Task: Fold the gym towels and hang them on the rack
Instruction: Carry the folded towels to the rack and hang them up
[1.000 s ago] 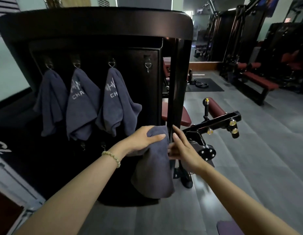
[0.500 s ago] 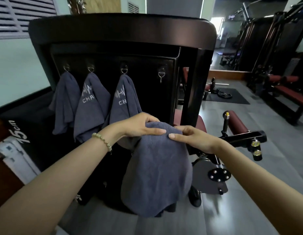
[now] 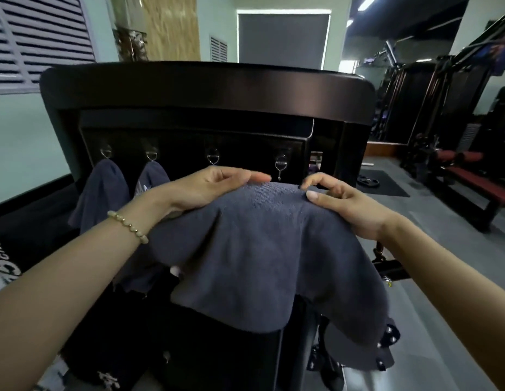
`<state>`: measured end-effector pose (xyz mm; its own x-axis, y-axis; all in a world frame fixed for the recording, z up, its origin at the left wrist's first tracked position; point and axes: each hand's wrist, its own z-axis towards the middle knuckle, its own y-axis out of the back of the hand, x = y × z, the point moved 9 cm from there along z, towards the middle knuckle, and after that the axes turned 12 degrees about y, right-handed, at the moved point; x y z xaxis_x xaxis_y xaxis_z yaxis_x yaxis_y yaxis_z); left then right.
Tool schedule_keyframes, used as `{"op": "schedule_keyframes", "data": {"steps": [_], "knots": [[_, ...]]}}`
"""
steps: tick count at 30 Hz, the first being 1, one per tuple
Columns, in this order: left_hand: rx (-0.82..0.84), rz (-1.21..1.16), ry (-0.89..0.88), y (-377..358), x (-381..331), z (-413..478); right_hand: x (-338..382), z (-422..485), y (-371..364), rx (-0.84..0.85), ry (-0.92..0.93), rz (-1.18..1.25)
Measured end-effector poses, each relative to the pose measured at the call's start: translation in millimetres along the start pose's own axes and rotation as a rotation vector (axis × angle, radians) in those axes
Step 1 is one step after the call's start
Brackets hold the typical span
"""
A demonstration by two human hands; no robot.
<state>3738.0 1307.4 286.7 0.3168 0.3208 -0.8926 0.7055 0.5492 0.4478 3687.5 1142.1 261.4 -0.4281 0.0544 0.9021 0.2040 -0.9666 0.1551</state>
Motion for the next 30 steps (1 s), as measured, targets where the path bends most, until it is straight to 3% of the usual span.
{"op": "schedule_keyframes", "data": {"steps": [3, 8, 11, 14, 18, 24, 26, 30], "knots": [[-0.016, 0.248, -0.023, 3, -3, 14, -4, 18, 16, -0.077, 0.010, -0.106], [-0.286, 0.738, -0.146, 27, -9, 41, 6, 37, 31, -0.075, 0.162, -0.491], [-0.409, 0.804, -0.151, 39, -10, 60, 9, 58, 45, -0.114, 0.279, -0.790], [-0.541, 0.900, -0.110, 39, 5, 83, -11, 74, 54, -0.144, 0.251, -1.105], [-0.697, 0.891, -0.081, 23, 30, 97, -29, 67, 54, -0.296, 0.271, -1.172], [-1.184, 1.182, -0.178, -2, 43, 78, -39, 43, 33, -0.475, 0.407, -1.591], [-1.157, 1.197, -0.171, -13, 53, 79, -49, 40, 26, -0.466, 0.374, -1.545], [-1.020, 0.979, -0.113, -18, 65, 80, -72, 34, 26, -0.465, 0.273, -1.119]]}}
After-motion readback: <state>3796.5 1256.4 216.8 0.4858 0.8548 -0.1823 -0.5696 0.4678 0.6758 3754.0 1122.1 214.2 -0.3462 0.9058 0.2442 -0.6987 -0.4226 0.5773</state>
